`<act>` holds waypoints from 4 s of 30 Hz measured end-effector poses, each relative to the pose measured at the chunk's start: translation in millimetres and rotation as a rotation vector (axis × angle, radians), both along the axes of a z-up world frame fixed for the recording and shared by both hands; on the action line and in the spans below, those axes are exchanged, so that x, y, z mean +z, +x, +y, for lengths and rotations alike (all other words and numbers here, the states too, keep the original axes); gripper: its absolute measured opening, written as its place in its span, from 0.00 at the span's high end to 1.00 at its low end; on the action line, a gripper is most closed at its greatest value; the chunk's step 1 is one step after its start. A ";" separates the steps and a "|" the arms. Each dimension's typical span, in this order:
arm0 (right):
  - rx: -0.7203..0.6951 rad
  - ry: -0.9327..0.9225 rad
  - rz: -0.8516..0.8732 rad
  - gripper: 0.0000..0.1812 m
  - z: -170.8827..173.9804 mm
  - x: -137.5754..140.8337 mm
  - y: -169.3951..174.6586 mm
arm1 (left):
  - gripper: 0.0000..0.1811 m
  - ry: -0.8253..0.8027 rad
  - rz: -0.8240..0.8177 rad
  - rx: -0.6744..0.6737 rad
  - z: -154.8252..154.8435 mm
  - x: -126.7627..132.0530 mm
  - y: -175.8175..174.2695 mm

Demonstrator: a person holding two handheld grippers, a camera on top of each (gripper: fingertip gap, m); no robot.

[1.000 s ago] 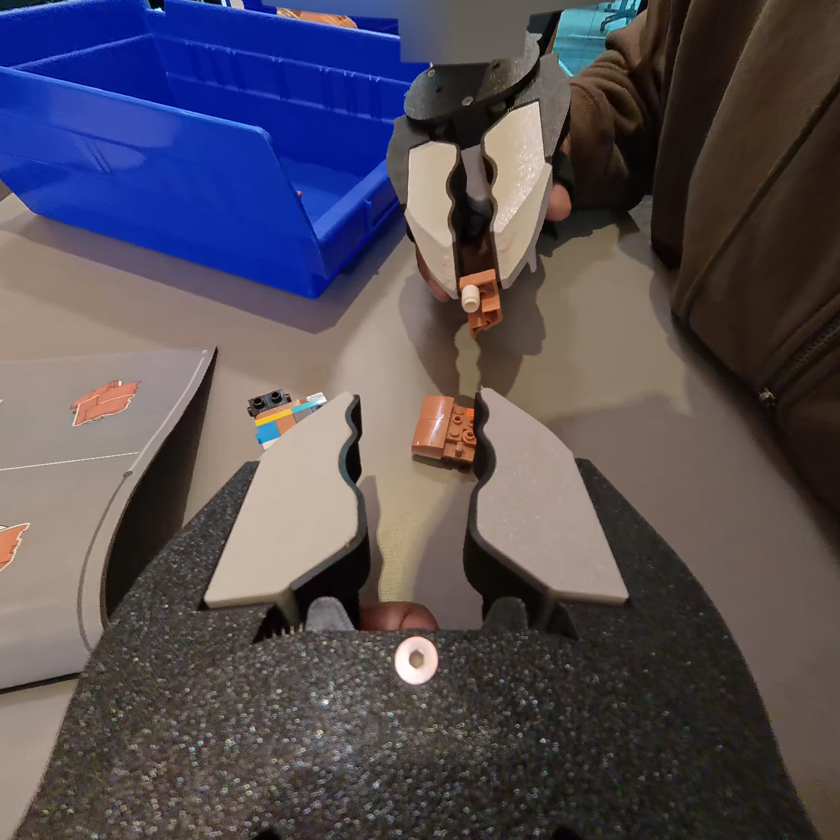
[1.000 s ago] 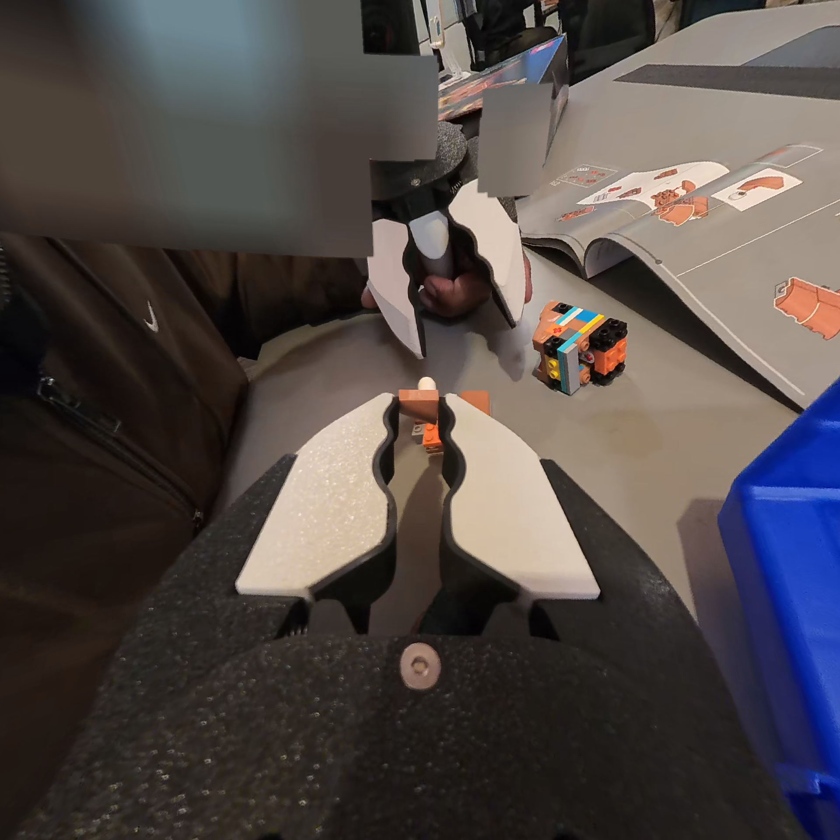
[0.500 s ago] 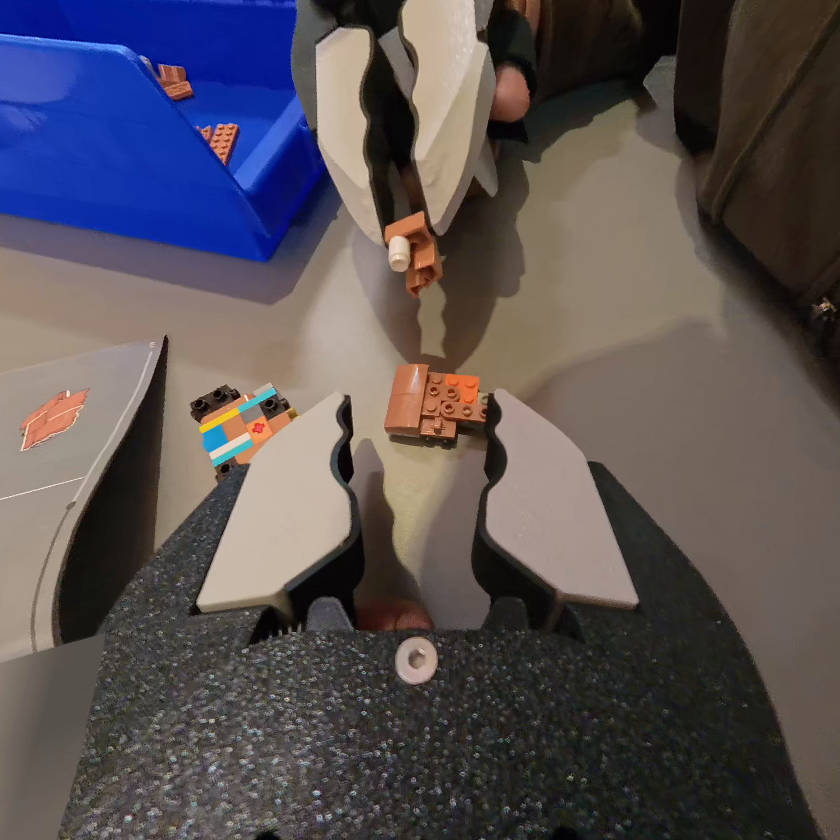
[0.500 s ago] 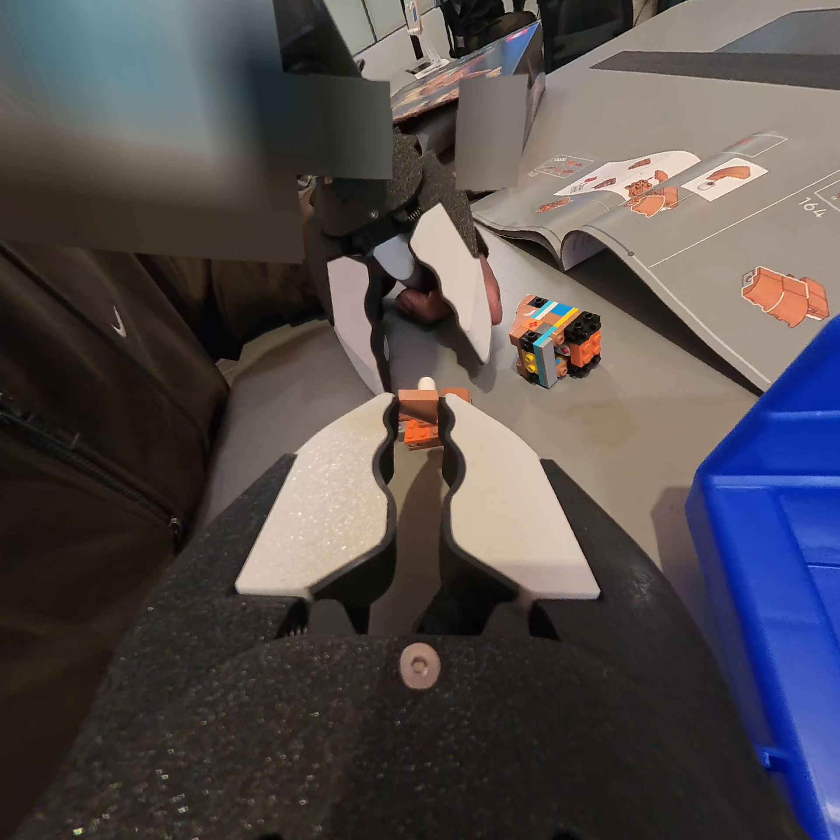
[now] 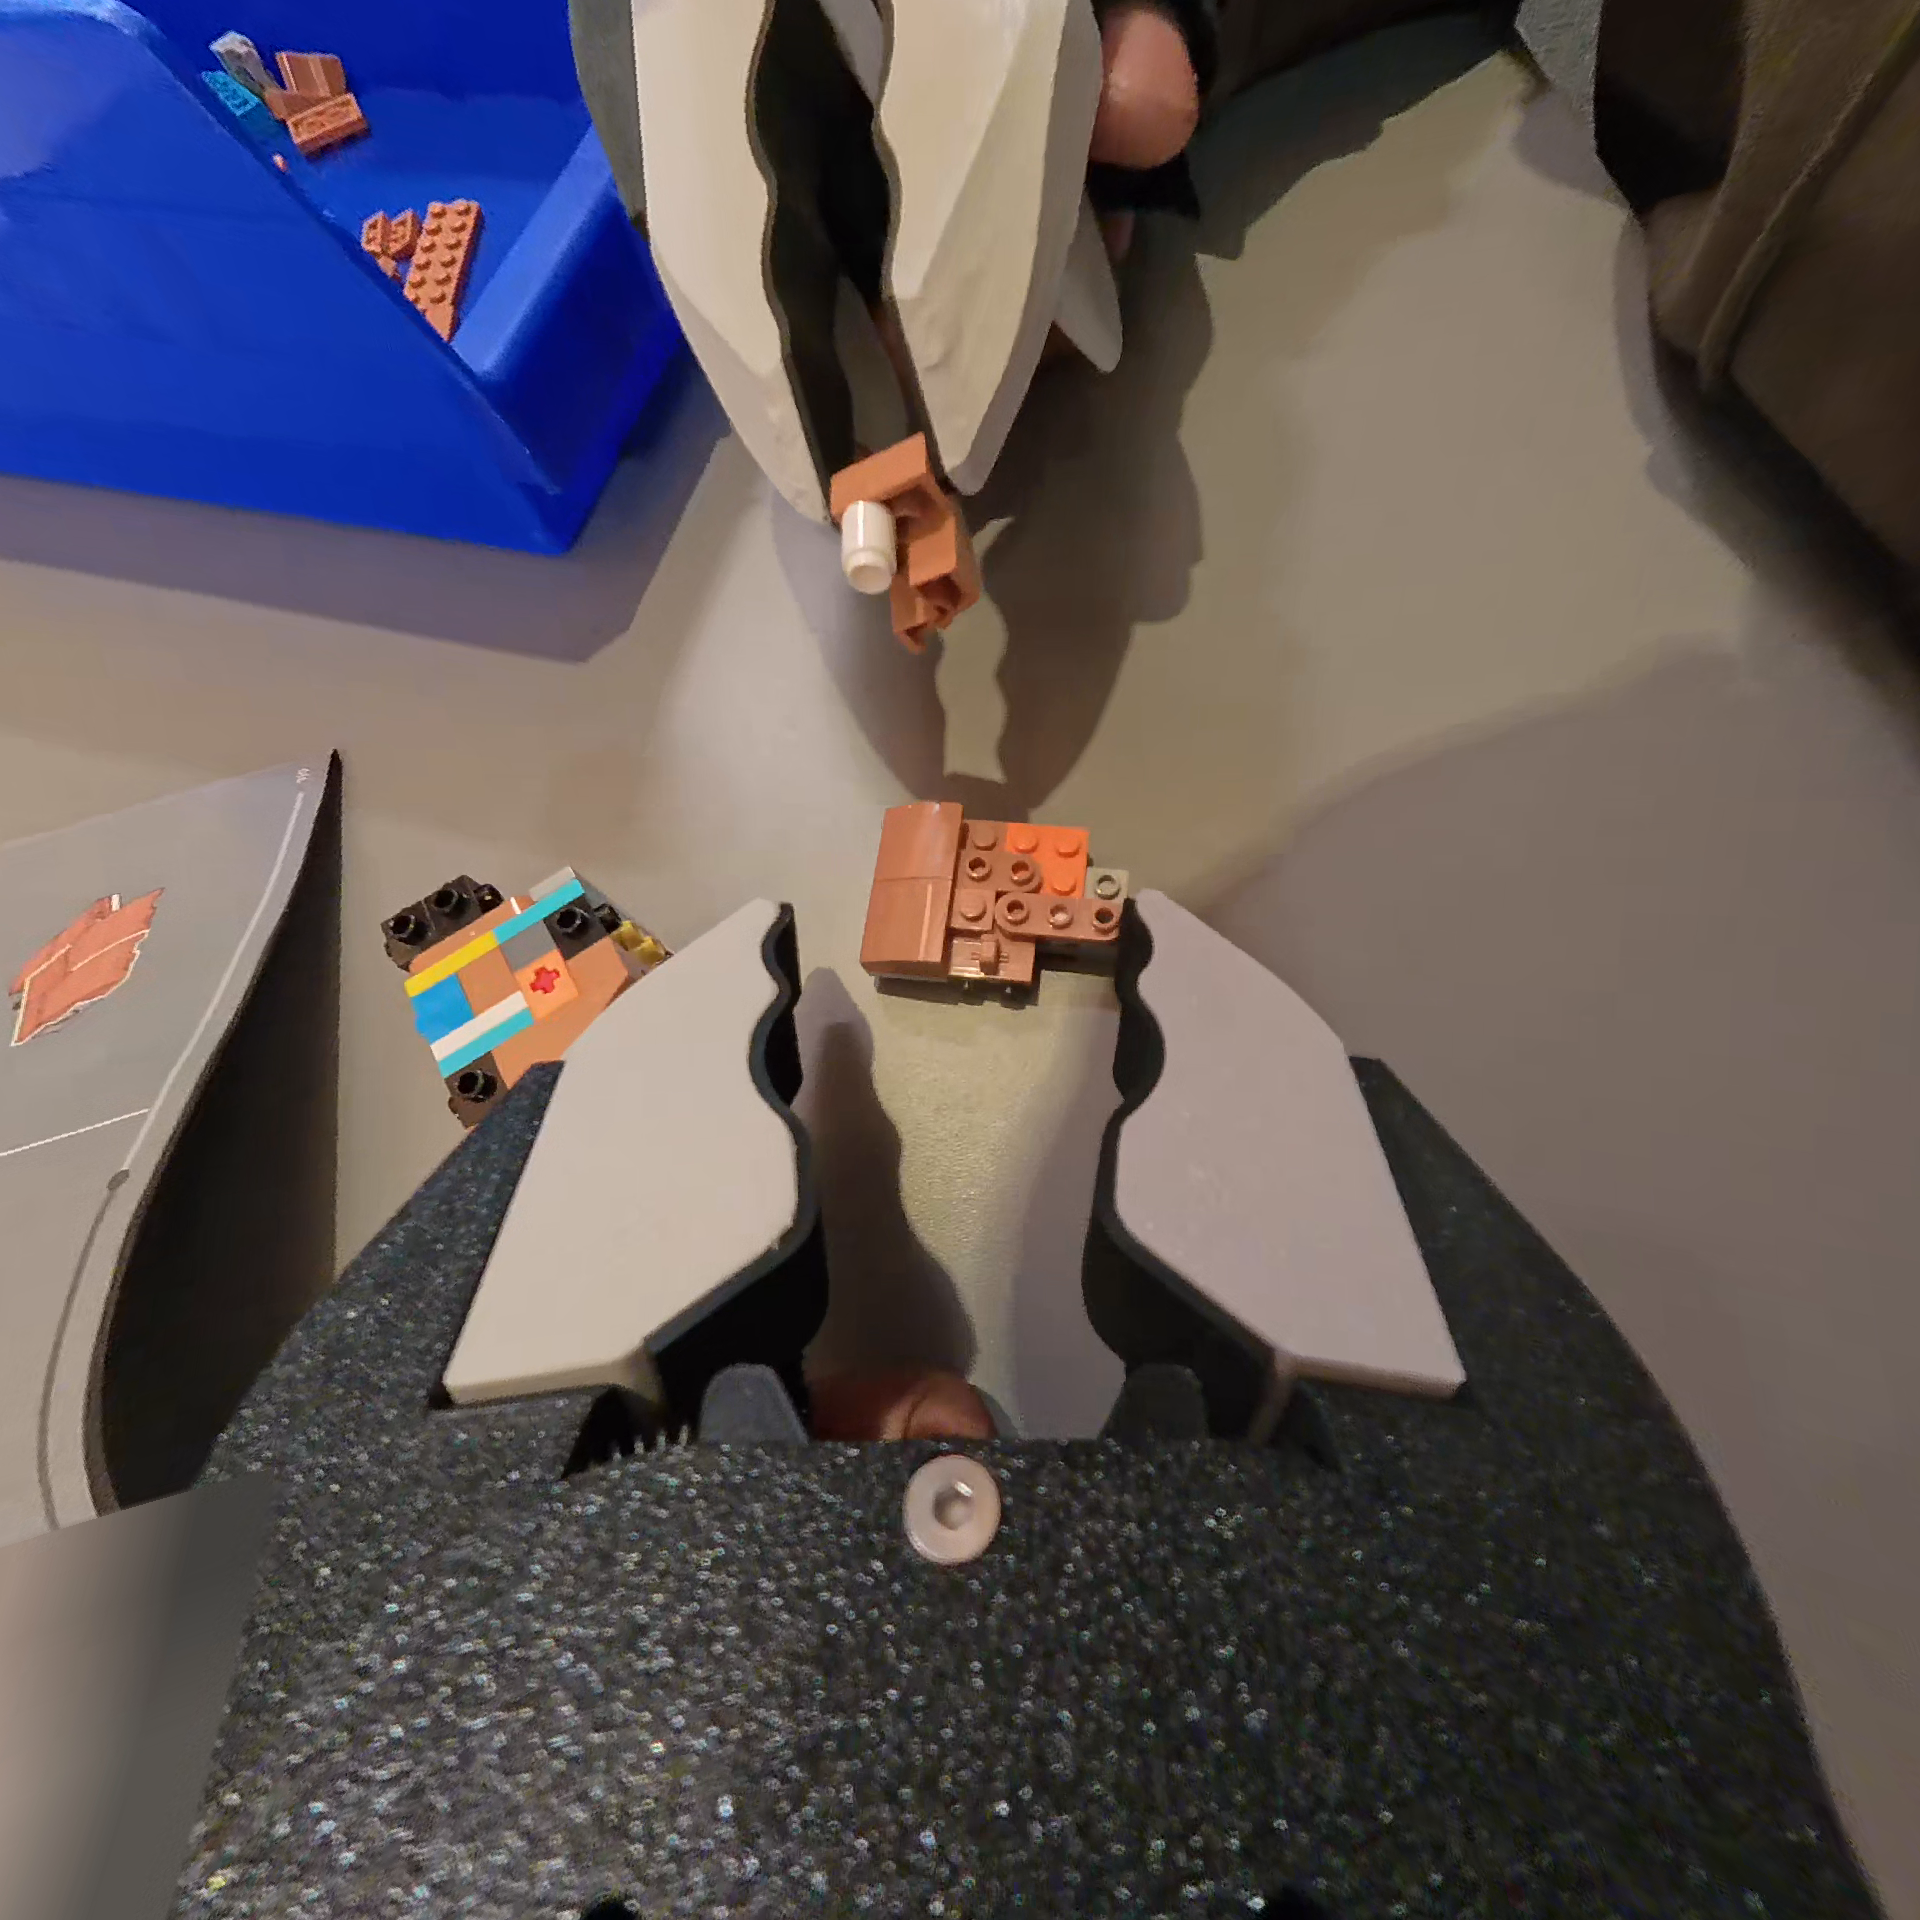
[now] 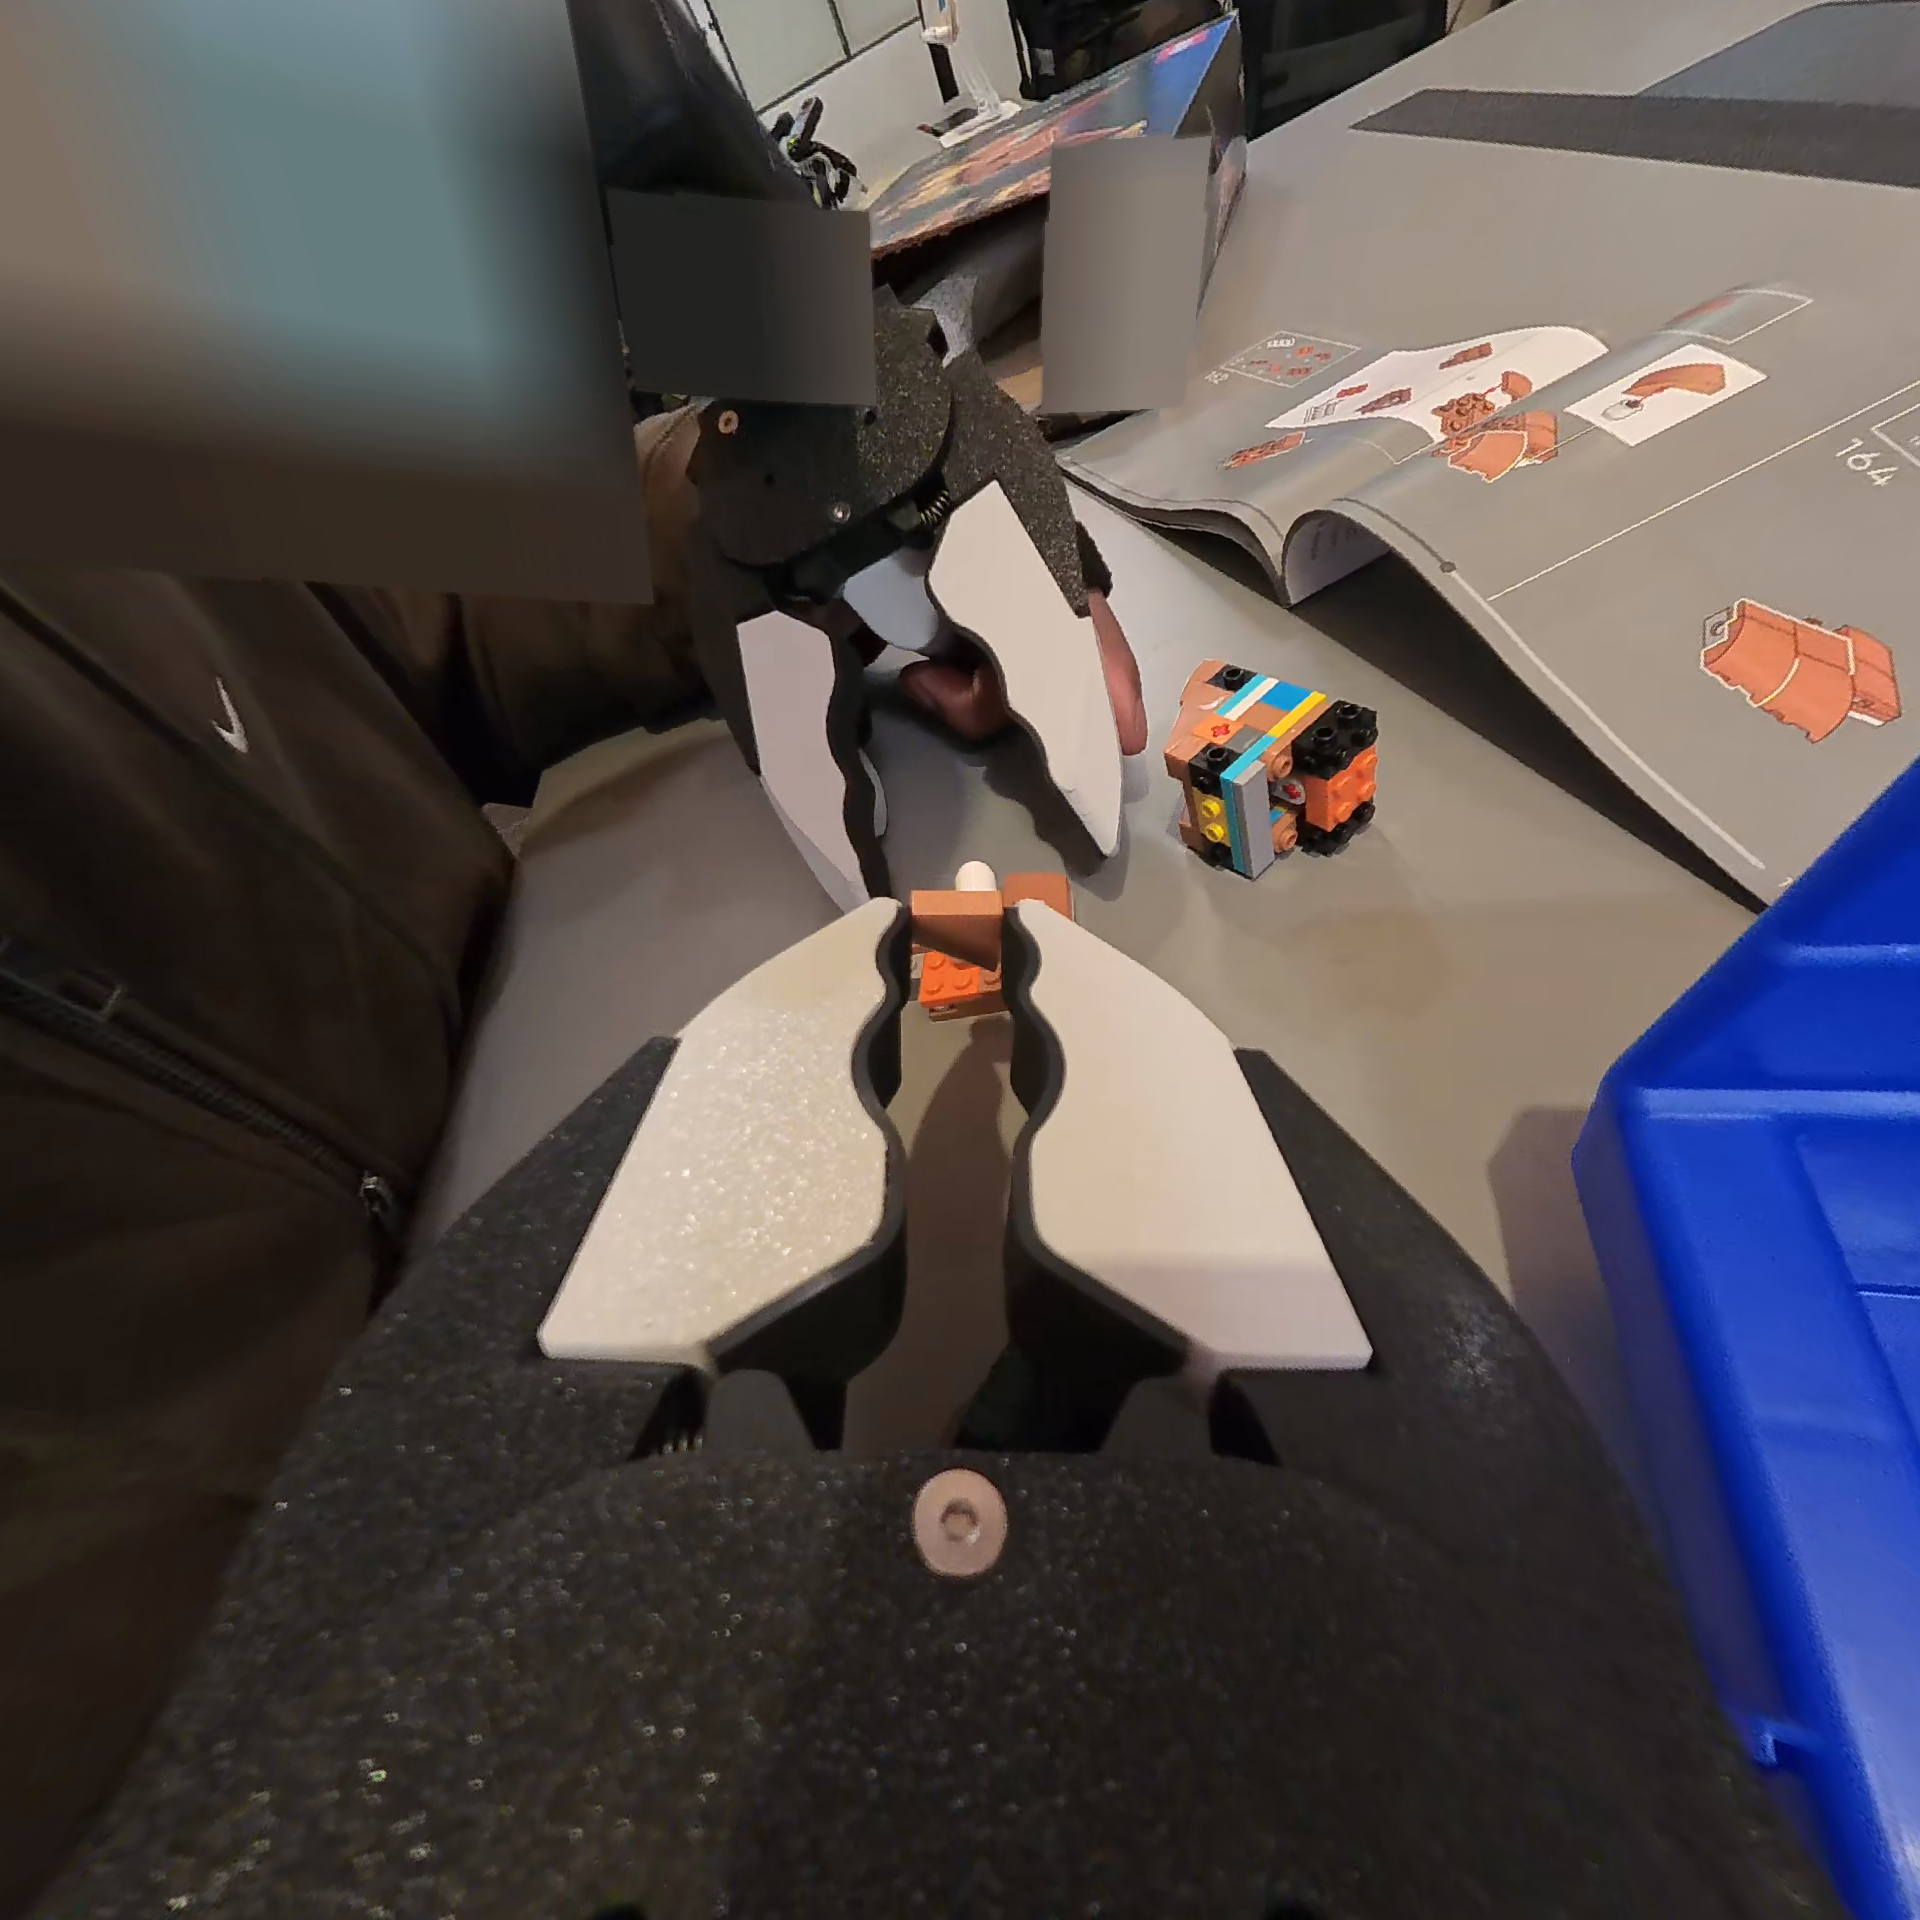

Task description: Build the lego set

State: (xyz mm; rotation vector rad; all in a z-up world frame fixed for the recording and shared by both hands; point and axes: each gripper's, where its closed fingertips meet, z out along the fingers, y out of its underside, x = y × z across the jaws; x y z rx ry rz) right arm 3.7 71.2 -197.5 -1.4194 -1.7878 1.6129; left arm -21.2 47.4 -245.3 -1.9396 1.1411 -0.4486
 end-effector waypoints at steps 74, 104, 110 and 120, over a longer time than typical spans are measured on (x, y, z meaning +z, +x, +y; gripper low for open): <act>0.058 0.265 -0.250 0.91 -17.0 -39.3 2.2 | 0.71 -0.098 0.047 -0.045 -2.7 -11.9 12.4; 0.049 0.415 -0.271 0.91 -20.7 -40.7 -1.0 | 0.71 -0.092 -0.026 -0.013 -0.7 -2.8 16.2; 0.048 0.423 -0.274 0.91 -20.9 -41.8 -1.2 | 0.71 -0.093 -0.022 -0.011 -0.4 -3.3 16.2; 0.037 0.446 -0.275 0.91 -20.7 -41.7 -3.7 | 0.71 -0.085 -0.026 -0.011 -0.2 -2.3 16.4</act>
